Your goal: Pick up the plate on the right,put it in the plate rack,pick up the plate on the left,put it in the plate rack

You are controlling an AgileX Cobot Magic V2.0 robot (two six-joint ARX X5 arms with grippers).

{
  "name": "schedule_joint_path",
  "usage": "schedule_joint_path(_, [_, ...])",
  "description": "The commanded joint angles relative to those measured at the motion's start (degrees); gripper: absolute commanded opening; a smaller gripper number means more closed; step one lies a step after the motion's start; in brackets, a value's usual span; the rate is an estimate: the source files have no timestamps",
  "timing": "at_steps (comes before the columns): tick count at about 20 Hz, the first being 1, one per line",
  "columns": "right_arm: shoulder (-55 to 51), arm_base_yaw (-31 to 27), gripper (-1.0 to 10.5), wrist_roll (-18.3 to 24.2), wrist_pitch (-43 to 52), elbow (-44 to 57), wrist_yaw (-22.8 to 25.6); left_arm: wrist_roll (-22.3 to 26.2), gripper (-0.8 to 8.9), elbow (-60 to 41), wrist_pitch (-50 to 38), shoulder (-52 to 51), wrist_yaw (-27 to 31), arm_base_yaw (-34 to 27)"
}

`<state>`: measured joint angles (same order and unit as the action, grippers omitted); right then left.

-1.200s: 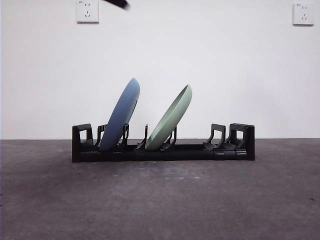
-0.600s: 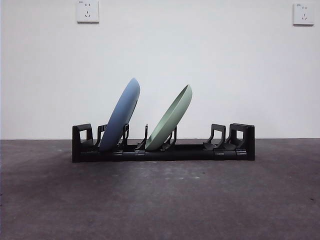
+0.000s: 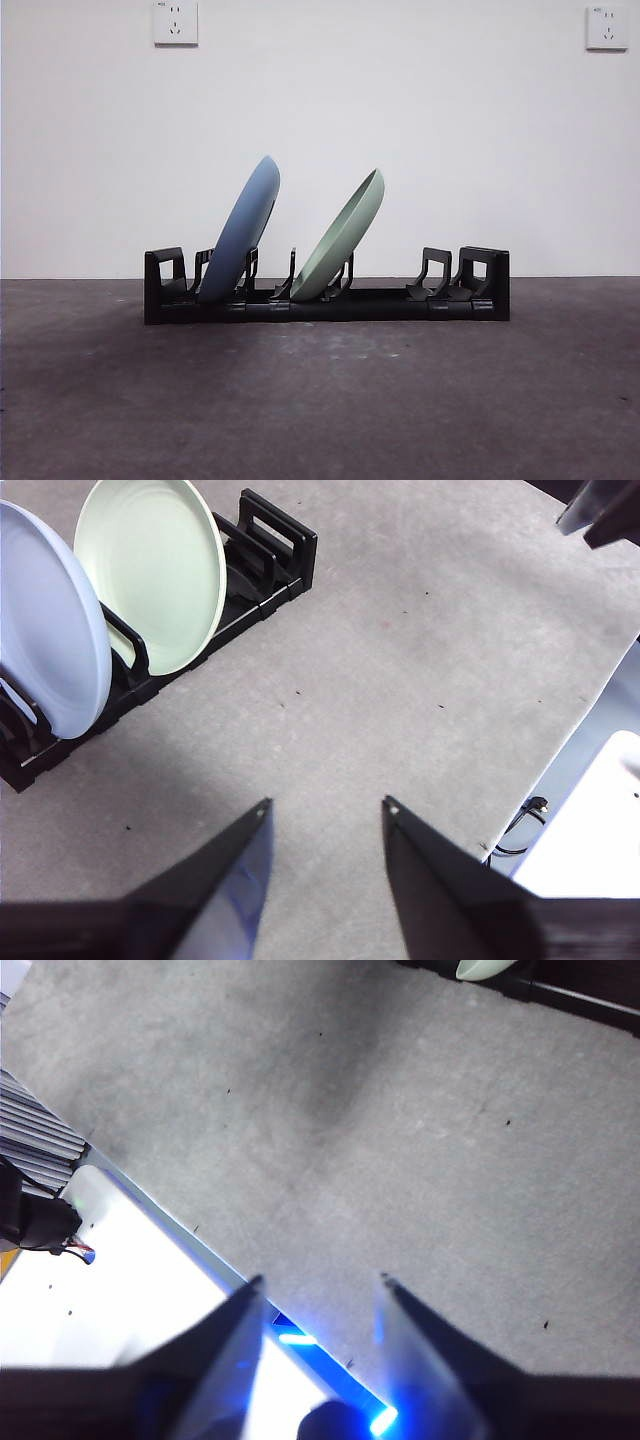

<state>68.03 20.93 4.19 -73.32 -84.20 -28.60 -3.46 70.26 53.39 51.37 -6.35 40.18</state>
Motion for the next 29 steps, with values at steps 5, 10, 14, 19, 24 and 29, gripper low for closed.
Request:
schedule_joint_path(5, [-0.81,0.11,-0.1,1.03,2.54,0.39,-0.39,0.74,-0.07,-0.39,-1.57,-0.02,0.11,0.04])
schedule_joint_path(10, [-0.92,0.11,-0.1,0.96,4.24,0.39,-0.37,0.72,-0.05,-0.39,-2.38,0.0,0.15,0.02])
schedule_joint_path(14, [-0.85,0.11,-0.1,-0.28,5.75,0.39,-0.31,0.72,-0.04,-0.39,-2.47,0.0,0.15,0.02])
schedule_joint_path(19, [-0.79,0.09,0.0,0.39,10.43,0.39,5.75,0.72,-0.04,-0.39,-2.43,0.0,0.15,0.0])
schedule_joint_path(24, [-0.76,0.07,0.0,0.37,14.32,0.39,14.03,0.7,-0.04,-0.39,-2.12,0.13,0.15,0.0])
schedule_joint_path(29, [-0.76,0.07,0.0,0.37,15.5,0.37,20.2,4.57,-0.04,-0.39,-4.28,0.61,0.42,-0.24])
